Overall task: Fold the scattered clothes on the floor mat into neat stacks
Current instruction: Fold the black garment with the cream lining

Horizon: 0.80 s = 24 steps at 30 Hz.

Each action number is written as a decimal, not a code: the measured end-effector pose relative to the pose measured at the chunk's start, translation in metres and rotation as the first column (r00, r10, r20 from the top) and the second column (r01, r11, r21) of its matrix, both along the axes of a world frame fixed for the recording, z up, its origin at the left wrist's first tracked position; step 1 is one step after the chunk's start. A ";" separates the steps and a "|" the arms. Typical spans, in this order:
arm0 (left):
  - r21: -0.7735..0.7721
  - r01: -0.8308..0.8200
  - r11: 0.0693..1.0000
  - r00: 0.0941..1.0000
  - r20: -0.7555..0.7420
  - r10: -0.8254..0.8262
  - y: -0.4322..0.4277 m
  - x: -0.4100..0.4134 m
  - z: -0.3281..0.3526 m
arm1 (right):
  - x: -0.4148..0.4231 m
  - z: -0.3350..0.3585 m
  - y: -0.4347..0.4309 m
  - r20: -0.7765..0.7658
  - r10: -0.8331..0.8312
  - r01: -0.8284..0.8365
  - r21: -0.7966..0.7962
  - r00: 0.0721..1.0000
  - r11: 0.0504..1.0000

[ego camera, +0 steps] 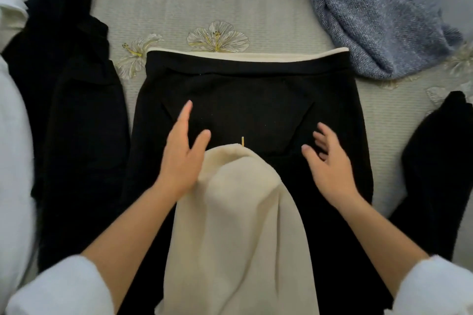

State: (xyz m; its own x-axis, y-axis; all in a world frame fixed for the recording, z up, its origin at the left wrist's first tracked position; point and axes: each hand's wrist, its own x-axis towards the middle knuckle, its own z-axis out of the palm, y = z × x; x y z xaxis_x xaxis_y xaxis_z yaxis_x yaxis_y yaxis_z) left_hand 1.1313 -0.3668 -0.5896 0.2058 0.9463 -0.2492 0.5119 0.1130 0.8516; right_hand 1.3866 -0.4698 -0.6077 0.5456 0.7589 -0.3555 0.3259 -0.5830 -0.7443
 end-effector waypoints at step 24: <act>-0.396 0.467 0.791 0.564 -0.555 -0.611 -0.224 0.097 -0.023 | 0.111 0.043 -0.214 0.207 -0.462 0.489 -0.107 0.862 0.866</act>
